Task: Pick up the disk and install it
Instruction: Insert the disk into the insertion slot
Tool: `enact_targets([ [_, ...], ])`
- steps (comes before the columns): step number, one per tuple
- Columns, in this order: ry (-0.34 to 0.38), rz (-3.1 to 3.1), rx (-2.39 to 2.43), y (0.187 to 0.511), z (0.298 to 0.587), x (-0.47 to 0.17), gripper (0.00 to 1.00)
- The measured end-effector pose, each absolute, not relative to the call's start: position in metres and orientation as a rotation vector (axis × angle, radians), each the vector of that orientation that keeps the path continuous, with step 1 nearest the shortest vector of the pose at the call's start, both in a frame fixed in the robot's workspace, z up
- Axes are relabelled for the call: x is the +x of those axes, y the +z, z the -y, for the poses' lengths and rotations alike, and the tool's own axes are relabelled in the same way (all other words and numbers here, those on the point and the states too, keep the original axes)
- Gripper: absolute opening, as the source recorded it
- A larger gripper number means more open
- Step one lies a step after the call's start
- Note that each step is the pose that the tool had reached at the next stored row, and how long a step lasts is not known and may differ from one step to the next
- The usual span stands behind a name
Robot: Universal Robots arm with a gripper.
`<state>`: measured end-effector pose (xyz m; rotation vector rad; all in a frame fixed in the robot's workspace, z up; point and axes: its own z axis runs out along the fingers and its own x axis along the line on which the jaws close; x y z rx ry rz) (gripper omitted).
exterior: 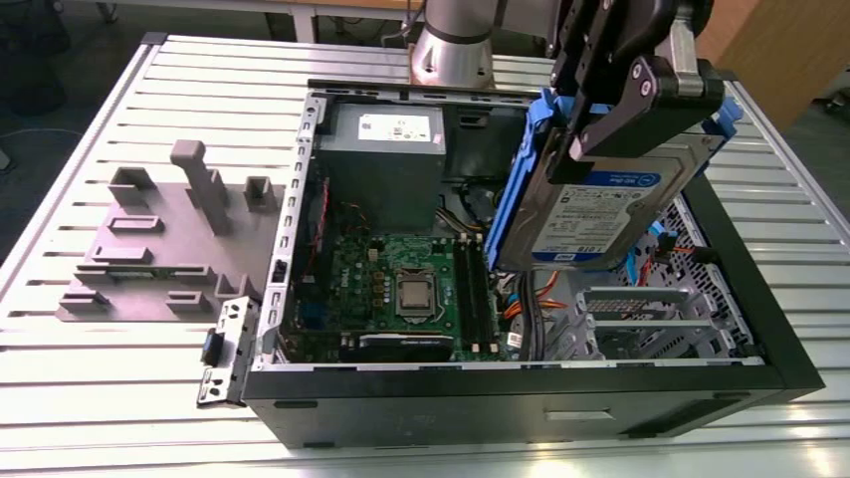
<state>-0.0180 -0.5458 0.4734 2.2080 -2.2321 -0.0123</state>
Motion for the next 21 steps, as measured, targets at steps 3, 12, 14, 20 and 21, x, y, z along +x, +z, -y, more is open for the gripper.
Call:
enact_targets([
  [3, -0.012, 2.232, 2.208, 0.473, 0.547, -0.016, 0.36],
  [12, -0.012, 2.232, 2.208, 0.47, 0.55, 0.007, 0.36],
  [14, -0.012, 2.232, 2.208, 0.469, 0.553, 0.009, 0.36],
  [20, -0.012, 2.232, 2.208, 0.465, 0.56, 0.021, 0.36],
  [21, -0.012, 2.232, 2.208, 0.464, 0.56, 0.025, 0.36],
])
